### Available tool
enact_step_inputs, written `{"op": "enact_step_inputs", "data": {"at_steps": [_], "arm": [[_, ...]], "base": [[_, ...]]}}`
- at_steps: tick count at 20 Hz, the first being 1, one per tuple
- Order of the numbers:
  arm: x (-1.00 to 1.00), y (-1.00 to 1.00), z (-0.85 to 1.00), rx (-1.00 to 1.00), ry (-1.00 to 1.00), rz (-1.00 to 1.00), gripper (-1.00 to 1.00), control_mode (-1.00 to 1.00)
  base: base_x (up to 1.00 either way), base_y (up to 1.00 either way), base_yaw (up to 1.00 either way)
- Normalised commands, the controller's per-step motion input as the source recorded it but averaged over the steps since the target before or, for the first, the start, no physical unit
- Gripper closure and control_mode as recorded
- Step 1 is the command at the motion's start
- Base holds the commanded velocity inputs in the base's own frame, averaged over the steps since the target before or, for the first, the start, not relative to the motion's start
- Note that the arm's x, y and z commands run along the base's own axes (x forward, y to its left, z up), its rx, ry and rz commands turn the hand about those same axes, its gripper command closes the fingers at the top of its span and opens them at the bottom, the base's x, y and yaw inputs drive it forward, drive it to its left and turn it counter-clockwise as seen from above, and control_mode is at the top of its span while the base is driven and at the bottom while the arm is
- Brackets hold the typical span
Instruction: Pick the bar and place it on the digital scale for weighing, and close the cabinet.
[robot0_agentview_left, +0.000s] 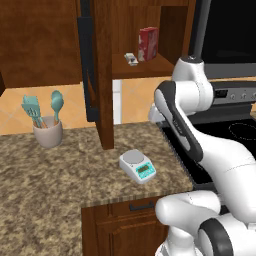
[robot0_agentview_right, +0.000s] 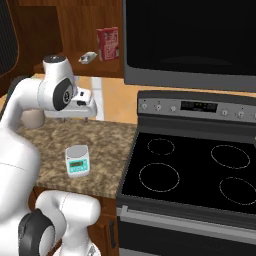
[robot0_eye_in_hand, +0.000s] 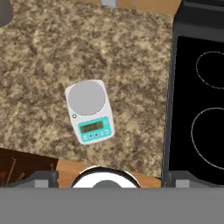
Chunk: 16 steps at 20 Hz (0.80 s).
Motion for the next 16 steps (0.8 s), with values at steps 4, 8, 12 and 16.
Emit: {"op": "enact_step_inputs", "data": {"at_steps": [4, 8, 12, 16], "arm": [[-0.50, 0.11, 0.24, 0.00, -0.23, 0.07, -1.00, -1.00], [-0.47, 0.10, 0.58, 0.00, -0.20, 0.02, -1.00, -1.00], [-0.26, 0.02, 0.65, 0.00, -0.16, 0.00, -1.00, -1.00], [-0.02, 0.09, 0.69, 0.00, -0.06, 0.00, -1.00, -1.00]], "base": [[0.00, 0.00, 0.00], [0.00, 0.00, 0.00], [0.00, 0.00, 0.00], [0.00, 0.00, 0.00]]}}
